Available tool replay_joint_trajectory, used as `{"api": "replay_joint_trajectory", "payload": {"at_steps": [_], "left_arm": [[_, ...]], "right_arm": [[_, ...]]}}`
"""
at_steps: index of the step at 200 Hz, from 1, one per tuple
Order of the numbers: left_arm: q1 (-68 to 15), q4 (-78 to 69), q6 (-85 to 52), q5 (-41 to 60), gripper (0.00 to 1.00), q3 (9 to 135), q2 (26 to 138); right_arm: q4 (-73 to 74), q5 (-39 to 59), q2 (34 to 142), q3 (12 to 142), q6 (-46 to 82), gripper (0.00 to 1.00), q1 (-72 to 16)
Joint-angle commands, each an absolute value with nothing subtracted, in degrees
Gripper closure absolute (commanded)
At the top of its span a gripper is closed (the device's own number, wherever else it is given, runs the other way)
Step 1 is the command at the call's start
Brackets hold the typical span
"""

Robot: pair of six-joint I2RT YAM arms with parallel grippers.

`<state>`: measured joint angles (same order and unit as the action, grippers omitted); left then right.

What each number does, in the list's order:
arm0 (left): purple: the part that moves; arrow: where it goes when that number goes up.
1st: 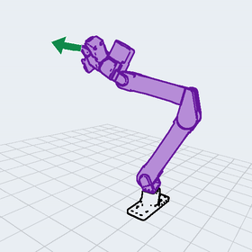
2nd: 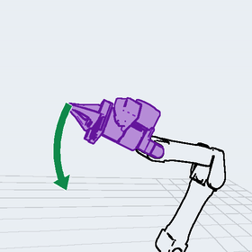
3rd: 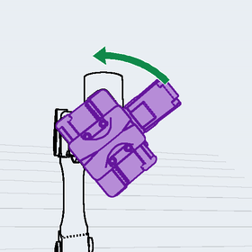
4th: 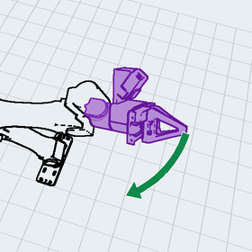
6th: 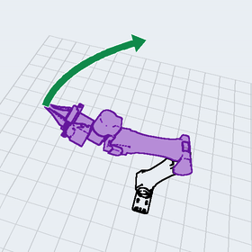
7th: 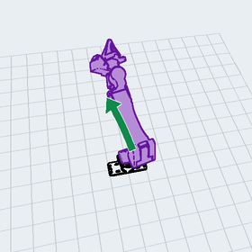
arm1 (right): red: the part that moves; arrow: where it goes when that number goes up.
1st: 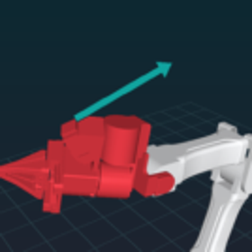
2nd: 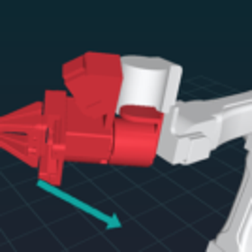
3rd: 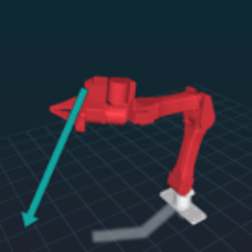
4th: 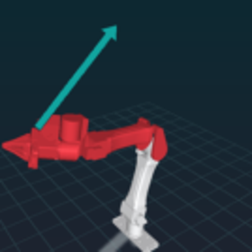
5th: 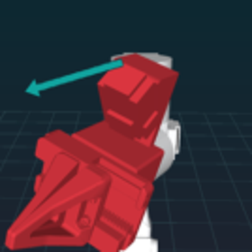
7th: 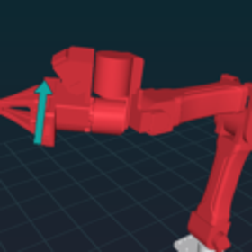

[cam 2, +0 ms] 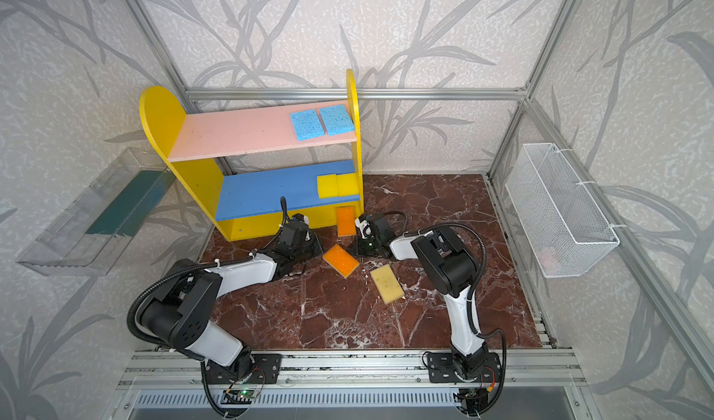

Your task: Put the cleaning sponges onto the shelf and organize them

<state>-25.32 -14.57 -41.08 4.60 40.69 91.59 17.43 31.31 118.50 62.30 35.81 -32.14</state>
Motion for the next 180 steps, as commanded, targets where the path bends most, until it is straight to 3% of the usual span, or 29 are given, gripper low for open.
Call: {"api": "replay_joint_trajectory", "payload": {"at_steps": [1,126,180], "left_arm": [[-25.2,-15.7,-39.3,6.5,1.0,42.9,93.7],[-25.9,-11.2,-37.2,7.5,1.0,52.4,105.1],[-29.4,-12.5,-39.2,7.8,1.0,54.7,108.5]], "right_arm": [[15.7,29.9,113.1,60.5,35.7,1.0,-30.5],[8.0,25.0,89.0,48.5,31.1,1.0,-25.9],[7.7,24.1,85.9,47.6,31.3,1.0,-25.6]]}}
